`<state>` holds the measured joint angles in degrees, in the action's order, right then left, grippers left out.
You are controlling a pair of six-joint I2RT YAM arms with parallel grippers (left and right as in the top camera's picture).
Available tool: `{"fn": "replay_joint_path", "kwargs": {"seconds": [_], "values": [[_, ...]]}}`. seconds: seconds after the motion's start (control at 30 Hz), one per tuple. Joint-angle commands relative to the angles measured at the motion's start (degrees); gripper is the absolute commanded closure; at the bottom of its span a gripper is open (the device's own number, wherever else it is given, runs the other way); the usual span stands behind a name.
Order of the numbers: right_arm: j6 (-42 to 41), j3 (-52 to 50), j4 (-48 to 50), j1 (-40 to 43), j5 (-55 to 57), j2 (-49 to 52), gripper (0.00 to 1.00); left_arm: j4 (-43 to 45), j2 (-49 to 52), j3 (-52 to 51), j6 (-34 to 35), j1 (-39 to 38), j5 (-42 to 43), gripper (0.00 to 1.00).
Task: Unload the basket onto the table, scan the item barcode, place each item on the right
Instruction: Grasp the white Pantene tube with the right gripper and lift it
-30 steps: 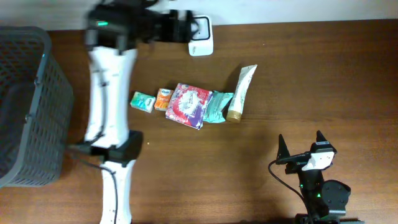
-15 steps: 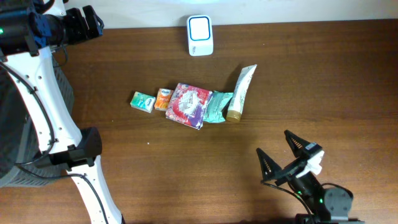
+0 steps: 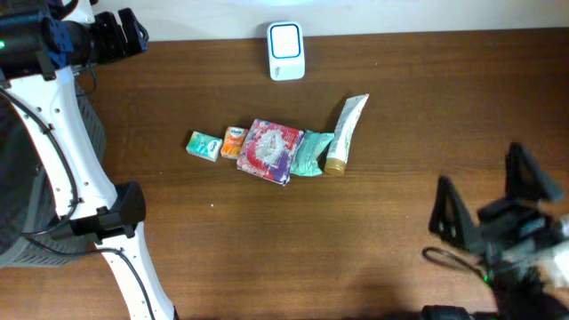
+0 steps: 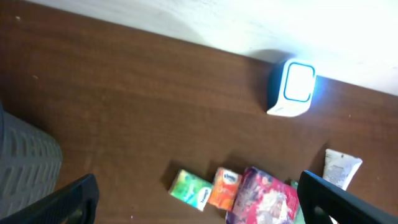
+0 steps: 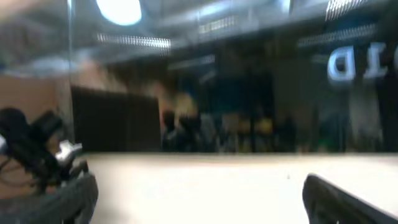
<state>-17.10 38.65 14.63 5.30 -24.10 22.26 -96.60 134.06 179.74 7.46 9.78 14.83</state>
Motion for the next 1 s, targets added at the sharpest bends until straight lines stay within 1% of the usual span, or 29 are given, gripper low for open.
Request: {"fn": "replay_joint_path", "kwargs": {"seconds": [0.0,0.1,0.13,0.2,0.23,0.27,0.3,0.33,0.4,0.47,0.5,0.53,0.6,0.7,0.8,0.87,0.97], "values": [[10.25,18.25,-19.04,-0.42,-6.62,15.93,0.01,-0.11,0.17,-0.13,-0.90,0.13,-0.11,0.01],[18.47,40.33,-48.54,-0.42,-6.73,34.45,0.01,-0.11,0.17,-0.13,-0.90,0.13,-0.11,0.01],[19.80,46.51,-56.30,-0.42,-6.78,40.00,0.01,-0.11,0.17,-0.13,-0.90,0.13,-0.11,0.01],[21.22,61.68,-75.76,-0.42,-6.82,55.82,0.01,-0.11,0.17,-0.13,-0.90,0.13,-0.11,0.01],[21.16,66.10,-80.83,-0.42,-8.07,61.99,0.01,-0.11,0.17,-0.13,-0.90,0.13,-0.11,0.01],[20.94,67.91,-82.05,-0.42,-10.58,66.01,0.01,-0.11,0.17,-0.13,-0.90,0.13,-0.11,0.01],[17.55,68.37,-82.40,-0.42,-19.47,71.45,0.01,-0.11,0.17,-0.13,-0.90,0.13,-0.11,0.01],[17.27,68.32,-83.12,-0.42,-24.09,74.64,0.01,-0.11,0.17,-0.13,-0.90,0.13,-0.11,0.01],[16.98,68.30,-84.24,-0.42,-26.03,79.82,0.01,-0.11,0.17,-0.13,-0.90,0.13,-0.11,0.01],[15.47,68.28,-82.44,-0.42,-26.03,86.64,0.01,-0.11,0.17,-0.13,-0.90,0.13,-0.11,0.01],[11.45,68.30,-82.27,-0.46,-21.55,89.83,0.01,-0.11,0.17,-0.13,-0.90,0.13,-0.11,0.01],[10.64,68.30,-82.31,-1.07,-14.60,92.41,0.02,-0.11,0.17,-0.13,-0.90,0.13,-0.11,0.01],[4.31,68.28,-82.20,-3.06,-2.10,96.00,0.01,-0.11,0.17,-0.13,-0.90,0.13,-0.11,0.01],[3.08,68.28,-77.37,-7.19,1.07,100.02,0.01,-0.11,0.17,-0.13,-0.90,0.13,-0.11,0.01],[2.99,68.02,-75.25,-9.92,4.87,102.77,0.00,-0.11,0.17,-0.13,-0.90,0.15,-0.11,0.01],[-0.28,67.95,-75.17,-10.21,6.88,104.72,0.00,-0.11,0.17,-0.13,-0.90,0.15,-0.11,0.01],[-0.35,67.38,-73.75,-10.08,6.27,106.55,0.00,-0.11,0.15,-0.13,-0.90,0.09,-0.11,0.01]]}}
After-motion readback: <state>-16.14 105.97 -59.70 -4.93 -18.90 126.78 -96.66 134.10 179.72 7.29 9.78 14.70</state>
